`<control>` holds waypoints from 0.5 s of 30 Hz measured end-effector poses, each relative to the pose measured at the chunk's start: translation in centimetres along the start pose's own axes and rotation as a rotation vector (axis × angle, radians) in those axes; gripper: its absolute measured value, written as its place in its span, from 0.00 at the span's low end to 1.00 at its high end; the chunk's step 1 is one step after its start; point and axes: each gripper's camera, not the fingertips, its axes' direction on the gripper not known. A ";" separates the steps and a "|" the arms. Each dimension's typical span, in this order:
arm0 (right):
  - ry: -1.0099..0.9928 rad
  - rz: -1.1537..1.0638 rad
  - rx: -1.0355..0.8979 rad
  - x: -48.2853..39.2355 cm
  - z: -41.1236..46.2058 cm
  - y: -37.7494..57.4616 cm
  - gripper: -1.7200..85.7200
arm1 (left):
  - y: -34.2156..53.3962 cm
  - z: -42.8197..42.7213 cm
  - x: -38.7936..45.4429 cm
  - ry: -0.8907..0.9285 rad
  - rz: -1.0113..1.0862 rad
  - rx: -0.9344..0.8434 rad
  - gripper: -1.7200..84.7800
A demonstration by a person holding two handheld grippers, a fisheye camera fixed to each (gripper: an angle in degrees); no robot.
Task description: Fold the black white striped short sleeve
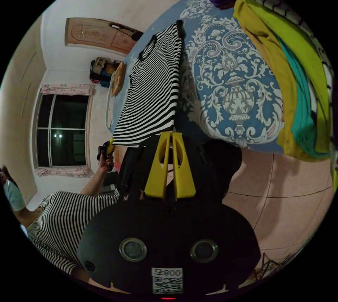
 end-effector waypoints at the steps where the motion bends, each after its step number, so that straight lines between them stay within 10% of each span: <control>1: 0.003 -0.008 -0.004 -0.1 -0.2 0.3 0.03 | 0.6 -0.5 0.1 0.000 0.005 0.001 0.05; 15: -0.021 -0.020 -0.063 0.9 -2.1 10.2 0.03 | 8.3 -3.6 0.1 0.038 -0.063 -0.027 0.05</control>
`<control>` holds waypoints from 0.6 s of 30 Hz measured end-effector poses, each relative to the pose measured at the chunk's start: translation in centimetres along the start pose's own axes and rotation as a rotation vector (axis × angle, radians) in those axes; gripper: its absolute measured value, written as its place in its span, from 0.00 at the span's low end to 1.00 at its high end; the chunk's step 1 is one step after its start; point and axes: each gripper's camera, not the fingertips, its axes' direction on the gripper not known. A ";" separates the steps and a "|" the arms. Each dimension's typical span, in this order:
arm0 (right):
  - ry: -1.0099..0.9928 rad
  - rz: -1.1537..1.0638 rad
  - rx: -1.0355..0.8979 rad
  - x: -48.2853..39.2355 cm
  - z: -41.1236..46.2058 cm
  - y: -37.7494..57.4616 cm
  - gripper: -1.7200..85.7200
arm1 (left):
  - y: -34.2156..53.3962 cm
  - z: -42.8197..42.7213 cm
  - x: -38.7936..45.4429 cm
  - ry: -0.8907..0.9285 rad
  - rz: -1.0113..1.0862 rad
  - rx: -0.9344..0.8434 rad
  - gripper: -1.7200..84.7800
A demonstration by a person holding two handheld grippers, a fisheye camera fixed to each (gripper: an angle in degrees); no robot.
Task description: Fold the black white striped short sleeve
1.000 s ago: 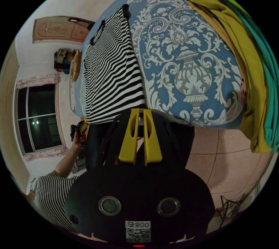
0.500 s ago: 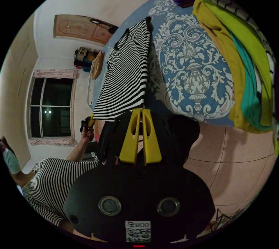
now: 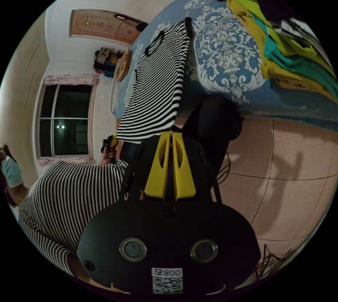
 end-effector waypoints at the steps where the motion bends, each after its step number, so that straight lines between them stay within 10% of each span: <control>1: -0.006 0.004 0.001 0.1 0.0 0.2 0.03 | 0.2 0.0 0.0 0.003 -0.008 0.001 0.05; 18: 0.016 0.027 0.013 -0.6 -0.2 0.4 0.02 | -2.9 0.9 4.5 -0.039 -0.004 -0.013 0.05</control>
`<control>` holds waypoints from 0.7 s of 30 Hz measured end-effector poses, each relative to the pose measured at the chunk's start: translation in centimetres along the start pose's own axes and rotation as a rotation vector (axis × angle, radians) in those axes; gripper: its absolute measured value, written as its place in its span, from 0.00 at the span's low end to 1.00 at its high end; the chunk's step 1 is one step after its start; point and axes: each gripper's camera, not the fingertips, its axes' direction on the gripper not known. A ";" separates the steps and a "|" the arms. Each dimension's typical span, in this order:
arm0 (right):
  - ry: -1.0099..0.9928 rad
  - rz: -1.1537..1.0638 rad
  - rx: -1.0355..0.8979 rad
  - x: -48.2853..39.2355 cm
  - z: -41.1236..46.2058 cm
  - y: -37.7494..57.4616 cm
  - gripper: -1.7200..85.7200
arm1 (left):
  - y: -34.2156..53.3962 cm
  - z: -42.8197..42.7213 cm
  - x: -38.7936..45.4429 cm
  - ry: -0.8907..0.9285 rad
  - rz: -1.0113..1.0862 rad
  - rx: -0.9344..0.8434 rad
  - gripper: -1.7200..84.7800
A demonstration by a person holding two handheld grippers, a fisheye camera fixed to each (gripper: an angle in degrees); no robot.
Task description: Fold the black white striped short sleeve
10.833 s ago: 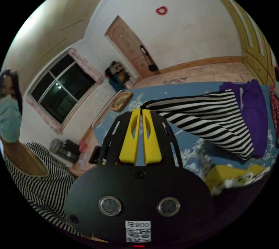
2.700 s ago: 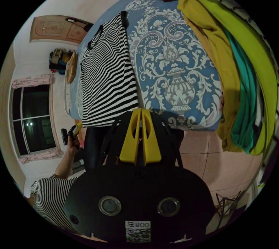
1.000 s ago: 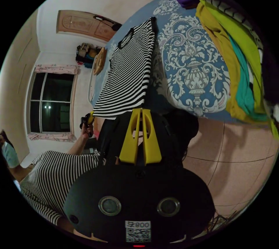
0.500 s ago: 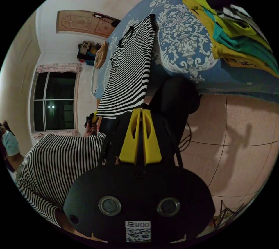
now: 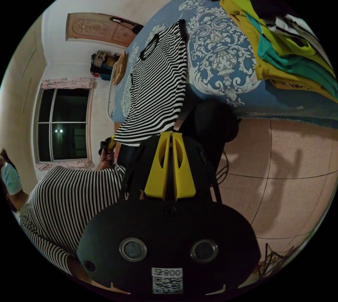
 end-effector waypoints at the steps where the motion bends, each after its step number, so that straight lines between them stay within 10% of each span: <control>1: 0.000 0.002 0.001 -0.1 0.0 -0.1 0.02 | -0.4 0.1 0.4 0.001 -0.004 0.001 0.05; 21: -0.028 -0.043 0.056 -5.6 -1.4 -7.7 0.02 | -14.1 2.9 12.1 0.028 0.079 0.030 0.05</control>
